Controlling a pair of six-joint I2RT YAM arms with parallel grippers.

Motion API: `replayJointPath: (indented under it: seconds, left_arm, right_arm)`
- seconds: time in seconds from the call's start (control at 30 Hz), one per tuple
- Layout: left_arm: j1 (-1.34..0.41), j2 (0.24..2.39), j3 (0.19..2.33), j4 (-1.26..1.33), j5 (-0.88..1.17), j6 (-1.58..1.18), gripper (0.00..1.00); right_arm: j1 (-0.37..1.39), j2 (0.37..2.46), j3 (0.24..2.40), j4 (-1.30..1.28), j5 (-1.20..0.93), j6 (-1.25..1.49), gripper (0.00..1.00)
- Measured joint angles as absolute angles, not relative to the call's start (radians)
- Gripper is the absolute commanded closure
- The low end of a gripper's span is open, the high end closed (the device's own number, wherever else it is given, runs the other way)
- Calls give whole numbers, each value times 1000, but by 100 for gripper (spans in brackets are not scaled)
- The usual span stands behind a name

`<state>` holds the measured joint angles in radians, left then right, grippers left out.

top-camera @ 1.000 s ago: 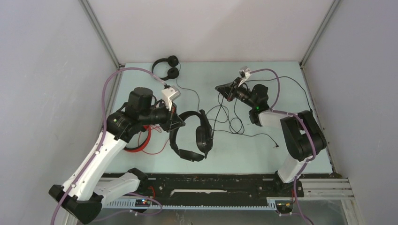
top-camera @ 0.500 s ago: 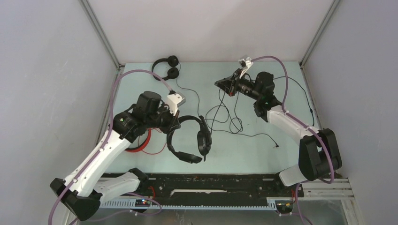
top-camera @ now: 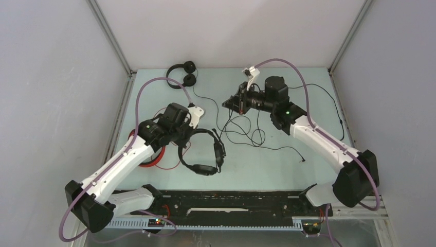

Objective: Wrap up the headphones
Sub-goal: Wrap the headphones cable around the headphones.

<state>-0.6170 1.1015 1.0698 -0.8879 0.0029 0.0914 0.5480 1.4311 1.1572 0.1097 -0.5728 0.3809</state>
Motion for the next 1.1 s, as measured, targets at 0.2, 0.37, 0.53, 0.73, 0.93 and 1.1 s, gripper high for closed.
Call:
replayJointPath:
  seconds: [0.2, 0.37, 0.53, 0.73, 0.93, 1.1]
  left_arm:
    - [-617, 1118, 1074, -898, -232, 43, 100]
    - [-617, 1126, 1081, -871, -445, -13, 100]
    - [-603, 1099, 1081, -808, -573, -46, 100]
    - [-525, 972, 1080, -731, -514, -78, 100]
    - [-434, 875, 1080, -690, -425, -104, 100]
    - [-419, 889, 1097, -664, -378, -108, 100]
  right_arm:
    - [709, 1366, 1228, -98, -540, 364, 100]
    - [826, 1358, 1288, -236, -435, 329, 100]
    - [861, 1357, 1292, -309, -368, 328, 100]
    - [738, 1349, 1259, -347, -215, 321, 89]
    - [579, 1304, 1062, -322, -198, 328, 46]
    - [573, 1261, 1027, -335, -231, 273, 25]
